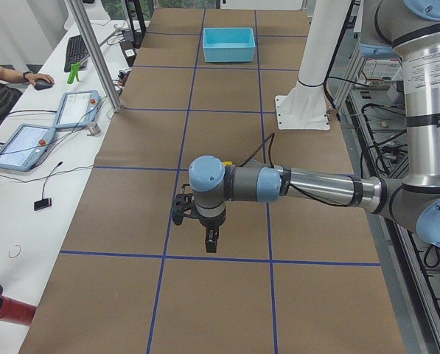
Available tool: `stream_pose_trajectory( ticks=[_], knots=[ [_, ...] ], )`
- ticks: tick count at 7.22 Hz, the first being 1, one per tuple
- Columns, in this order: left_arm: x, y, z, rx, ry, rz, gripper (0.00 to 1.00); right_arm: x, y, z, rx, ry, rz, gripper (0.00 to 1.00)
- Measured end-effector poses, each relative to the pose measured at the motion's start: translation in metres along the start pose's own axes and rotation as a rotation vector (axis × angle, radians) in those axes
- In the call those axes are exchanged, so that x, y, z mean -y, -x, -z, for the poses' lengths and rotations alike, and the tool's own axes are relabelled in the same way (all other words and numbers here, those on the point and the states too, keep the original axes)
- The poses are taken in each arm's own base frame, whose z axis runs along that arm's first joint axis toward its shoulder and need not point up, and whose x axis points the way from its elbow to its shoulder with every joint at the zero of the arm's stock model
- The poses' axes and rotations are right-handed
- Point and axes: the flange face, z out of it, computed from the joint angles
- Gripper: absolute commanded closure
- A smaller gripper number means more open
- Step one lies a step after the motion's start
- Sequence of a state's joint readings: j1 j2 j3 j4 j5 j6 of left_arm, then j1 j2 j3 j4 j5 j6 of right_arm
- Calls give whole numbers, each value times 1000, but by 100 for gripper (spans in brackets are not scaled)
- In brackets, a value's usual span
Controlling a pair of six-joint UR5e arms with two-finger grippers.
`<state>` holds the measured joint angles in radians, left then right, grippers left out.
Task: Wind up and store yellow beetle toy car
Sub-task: 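Move the left gripper down over the yellow beetle toy car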
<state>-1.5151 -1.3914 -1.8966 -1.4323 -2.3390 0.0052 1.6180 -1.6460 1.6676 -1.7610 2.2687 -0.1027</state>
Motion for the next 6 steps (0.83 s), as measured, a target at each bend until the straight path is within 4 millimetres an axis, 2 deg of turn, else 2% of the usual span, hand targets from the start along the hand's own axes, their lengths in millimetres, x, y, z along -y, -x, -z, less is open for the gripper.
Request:
stream_pose_trajectory(
  ticks=[1, 2, 5, 6],
  knots=[
    [2, -27, 0, -17, 10, -54, 0, 0, 0, 0, 0, 0, 0, 1],
    [5, -67, -2, -30, 23, -141, 0, 0, 0, 0, 0, 0, -1, 1],
    [-1, -220, -22, -75, 74, -499, 0, -1, -1, -1, 0, 1, -1, 1],
    [-2, -264, -30, -73, 76, -605, 0, -1, -1, 0, 0, 1, -2, 1]
  ],
)
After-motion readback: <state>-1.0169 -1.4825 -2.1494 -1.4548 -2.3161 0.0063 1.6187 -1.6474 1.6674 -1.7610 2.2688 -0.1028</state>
